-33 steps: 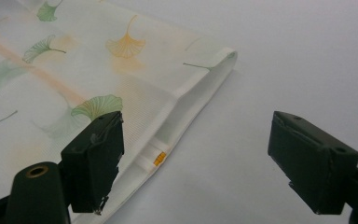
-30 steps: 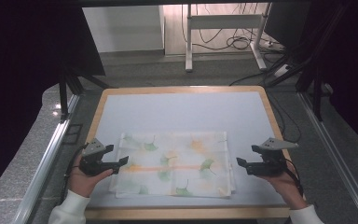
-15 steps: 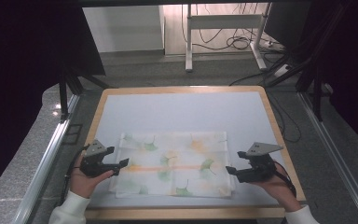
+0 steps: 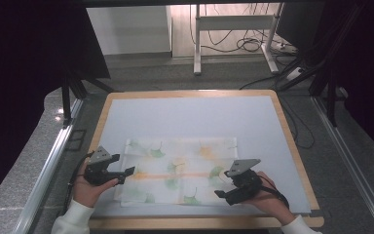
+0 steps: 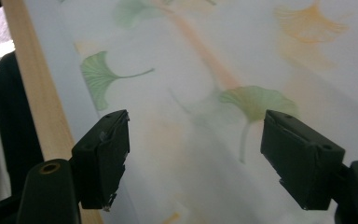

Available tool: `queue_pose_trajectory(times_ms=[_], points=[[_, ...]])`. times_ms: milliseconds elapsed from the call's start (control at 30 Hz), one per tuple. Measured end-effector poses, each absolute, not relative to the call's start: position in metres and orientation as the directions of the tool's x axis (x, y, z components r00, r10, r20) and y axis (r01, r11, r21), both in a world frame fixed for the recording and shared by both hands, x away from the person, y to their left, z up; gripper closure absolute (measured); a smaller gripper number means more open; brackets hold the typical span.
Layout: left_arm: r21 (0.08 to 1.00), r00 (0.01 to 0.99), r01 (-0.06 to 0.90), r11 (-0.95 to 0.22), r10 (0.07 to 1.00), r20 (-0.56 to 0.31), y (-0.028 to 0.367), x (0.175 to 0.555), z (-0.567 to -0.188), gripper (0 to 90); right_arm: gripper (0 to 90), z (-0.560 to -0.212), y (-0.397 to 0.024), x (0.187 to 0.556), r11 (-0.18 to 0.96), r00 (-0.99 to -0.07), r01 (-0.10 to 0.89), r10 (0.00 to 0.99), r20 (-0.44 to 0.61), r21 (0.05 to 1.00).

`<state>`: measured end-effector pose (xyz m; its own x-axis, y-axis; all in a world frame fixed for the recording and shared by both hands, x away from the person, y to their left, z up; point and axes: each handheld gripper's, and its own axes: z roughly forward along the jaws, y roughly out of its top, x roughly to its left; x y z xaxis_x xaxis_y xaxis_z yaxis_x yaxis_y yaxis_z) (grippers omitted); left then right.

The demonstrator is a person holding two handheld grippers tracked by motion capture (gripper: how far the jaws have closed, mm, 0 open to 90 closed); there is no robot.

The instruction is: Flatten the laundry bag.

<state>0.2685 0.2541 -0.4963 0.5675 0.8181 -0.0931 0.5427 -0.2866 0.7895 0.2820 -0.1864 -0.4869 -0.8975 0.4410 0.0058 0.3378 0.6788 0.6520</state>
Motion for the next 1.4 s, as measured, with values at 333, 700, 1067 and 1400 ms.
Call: queue_pose_trajectory(times_ms=[333,700,1067,1400], points=[[0.781,0.580,0.549,-0.298,0.808,-0.100,0.252,0.270,-0.499,21.5,17.0,-0.505,-0.146,0.273,0.768,-0.940,0.280,0.342,0.001,0.576],[0.778,0.573,0.558,-0.289,0.812,-0.109,0.254,0.271,-0.502,21.4,23.9,-0.518,-0.129,0.269,0.825,-0.950,0.243,0.310,-0.048,0.511],[0.776,0.582,0.557,-0.296,0.805,-0.111,0.252,0.270,-0.502,21.4,57.0,-0.514,-0.133,0.274,0.817,-0.946,0.245,0.319,-0.054,0.523],[0.771,0.609,0.550,-0.320,0.786,-0.108,0.246,0.268,-0.503,21.4,83.6,-0.510,-0.142,0.280,0.775,-0.939,0.285,0.345,0.001,0.564]])
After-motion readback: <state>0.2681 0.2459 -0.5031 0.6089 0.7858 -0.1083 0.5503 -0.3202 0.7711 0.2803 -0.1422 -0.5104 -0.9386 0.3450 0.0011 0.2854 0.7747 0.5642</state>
